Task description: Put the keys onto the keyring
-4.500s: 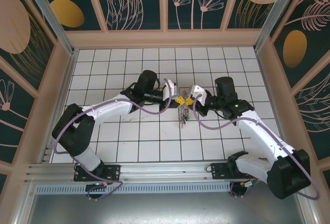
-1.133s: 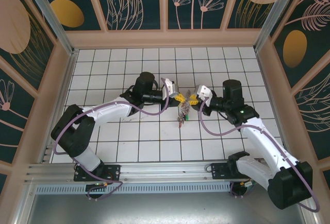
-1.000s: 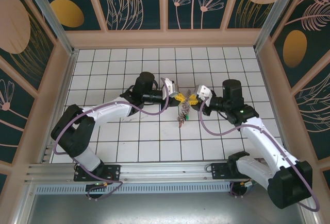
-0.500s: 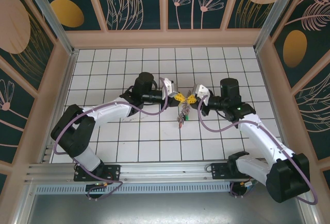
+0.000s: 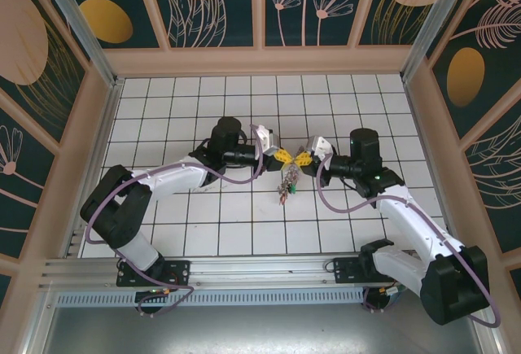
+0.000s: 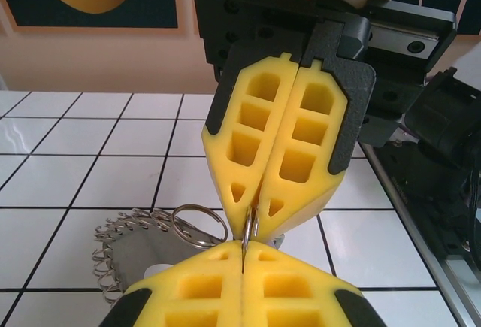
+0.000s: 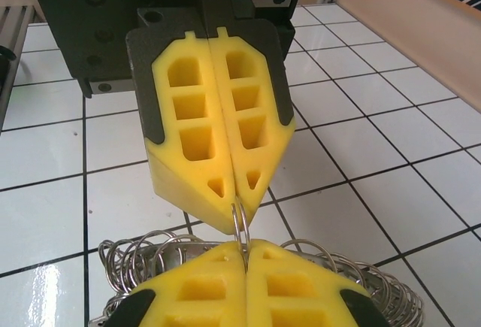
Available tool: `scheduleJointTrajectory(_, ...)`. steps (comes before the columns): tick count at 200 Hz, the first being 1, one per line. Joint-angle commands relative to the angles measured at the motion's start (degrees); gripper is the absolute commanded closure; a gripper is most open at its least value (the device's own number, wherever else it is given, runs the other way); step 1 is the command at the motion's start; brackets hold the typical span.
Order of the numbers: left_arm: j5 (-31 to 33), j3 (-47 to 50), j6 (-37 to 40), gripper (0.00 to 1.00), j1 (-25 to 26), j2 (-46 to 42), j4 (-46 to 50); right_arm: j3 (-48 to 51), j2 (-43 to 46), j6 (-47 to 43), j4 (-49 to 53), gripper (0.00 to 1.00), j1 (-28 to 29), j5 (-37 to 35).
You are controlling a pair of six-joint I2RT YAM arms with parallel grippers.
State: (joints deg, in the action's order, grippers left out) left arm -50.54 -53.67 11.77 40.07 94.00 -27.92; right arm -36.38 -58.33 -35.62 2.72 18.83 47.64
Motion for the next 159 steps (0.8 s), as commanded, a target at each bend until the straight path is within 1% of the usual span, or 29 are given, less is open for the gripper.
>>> scheduleJointTrajectory(1, -0.9, -4.7, 6.2, 0.95, 0.1, -0.1, 8.4, -3.5, -0.5, -1.0, 1.6, 1.0, -0.4, -1.1)
scheduleJointTrajectory(24, 1.7, -9.0, 12.7, 0.88, 0.1, 0.9, 20.4, -7.0, -2.0, -3.6, 6.9, 1.0, 0.4, -3.8)
scheduleJointTrajectory(50, 3.3, -11.8, 16.1, 0.82, 0.1, 1.2, 26.2, -9.7, -3.7, -5.0, 10.3, 1.0, 1.2, -4.7)
scheduleJointTrajectory(78, 3.8, -13.5, 17.5, 0.79, 0.2, 1.5, 28.6, -11.1, -4.2, -5.5, 11.0, 1.0, 1.8, -5.0)
scheduleJointTrajectory(103, 3.9, -14.5, 18.2, 0.79, 0.3, 2.0, 29.8, -12.1, -4.3, -5.6, 11.4, 1.0, 2.2, -4.8)
scheduleJointTrajectory(159, 2.2, -15.3, 17.7, 0.8, 0.3, 2.2, 28.9, -12.5, -4.6, -5.8, 11.8, 1.0, 2.7, -4.7)
